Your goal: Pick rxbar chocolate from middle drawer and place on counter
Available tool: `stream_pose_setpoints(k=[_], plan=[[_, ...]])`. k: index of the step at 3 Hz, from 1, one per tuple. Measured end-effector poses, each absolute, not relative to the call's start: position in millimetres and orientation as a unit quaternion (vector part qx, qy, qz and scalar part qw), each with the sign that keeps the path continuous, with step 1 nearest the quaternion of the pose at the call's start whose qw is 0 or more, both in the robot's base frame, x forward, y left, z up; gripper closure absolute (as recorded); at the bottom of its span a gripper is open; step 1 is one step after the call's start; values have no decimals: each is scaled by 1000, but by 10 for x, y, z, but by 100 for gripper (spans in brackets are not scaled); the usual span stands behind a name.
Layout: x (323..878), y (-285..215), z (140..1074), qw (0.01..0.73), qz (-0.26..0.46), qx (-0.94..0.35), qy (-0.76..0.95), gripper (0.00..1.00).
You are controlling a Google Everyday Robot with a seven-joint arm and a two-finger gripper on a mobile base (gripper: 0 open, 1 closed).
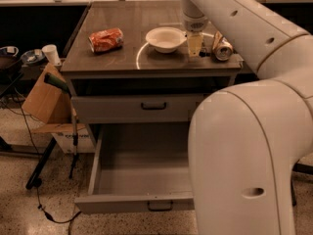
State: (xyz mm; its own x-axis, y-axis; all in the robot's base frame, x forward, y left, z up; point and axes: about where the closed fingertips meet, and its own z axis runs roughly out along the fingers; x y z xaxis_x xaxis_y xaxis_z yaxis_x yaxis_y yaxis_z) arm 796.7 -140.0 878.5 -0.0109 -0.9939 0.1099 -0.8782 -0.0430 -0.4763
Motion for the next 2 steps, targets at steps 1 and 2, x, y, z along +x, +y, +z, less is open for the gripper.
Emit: stream_pose_setpoints(k=[1,2], plan=[[8032,-1442,8784,127,-225,-671,695,35],[8052,-1479,8810,124,-234,-657,706,11]])
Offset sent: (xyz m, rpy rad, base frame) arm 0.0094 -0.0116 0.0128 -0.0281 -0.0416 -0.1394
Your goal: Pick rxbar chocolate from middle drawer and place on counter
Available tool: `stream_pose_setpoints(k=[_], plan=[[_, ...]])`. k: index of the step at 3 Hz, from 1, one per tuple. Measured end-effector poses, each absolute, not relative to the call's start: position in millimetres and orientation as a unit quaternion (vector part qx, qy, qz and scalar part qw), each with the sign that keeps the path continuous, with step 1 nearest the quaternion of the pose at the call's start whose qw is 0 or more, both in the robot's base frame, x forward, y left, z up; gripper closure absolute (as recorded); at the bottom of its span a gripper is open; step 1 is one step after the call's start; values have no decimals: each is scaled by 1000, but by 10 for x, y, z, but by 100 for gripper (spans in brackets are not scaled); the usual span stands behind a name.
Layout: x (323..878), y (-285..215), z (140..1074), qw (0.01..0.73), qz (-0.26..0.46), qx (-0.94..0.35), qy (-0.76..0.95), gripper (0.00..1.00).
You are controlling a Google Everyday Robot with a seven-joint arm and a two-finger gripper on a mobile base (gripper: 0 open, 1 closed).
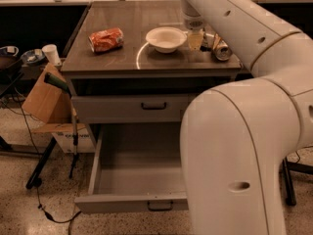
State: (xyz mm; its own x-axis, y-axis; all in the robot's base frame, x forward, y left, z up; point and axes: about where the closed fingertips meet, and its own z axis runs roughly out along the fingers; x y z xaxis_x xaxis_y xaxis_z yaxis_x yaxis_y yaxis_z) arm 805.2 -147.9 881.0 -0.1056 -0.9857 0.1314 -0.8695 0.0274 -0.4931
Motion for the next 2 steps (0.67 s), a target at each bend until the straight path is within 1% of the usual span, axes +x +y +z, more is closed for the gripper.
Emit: stream_pose_setpoints(k=[1,2], plan=[[8059,-1512,8844,121,-242,-640,719,0],[8059,-1512,8844,121,-242,-640,719,0]])
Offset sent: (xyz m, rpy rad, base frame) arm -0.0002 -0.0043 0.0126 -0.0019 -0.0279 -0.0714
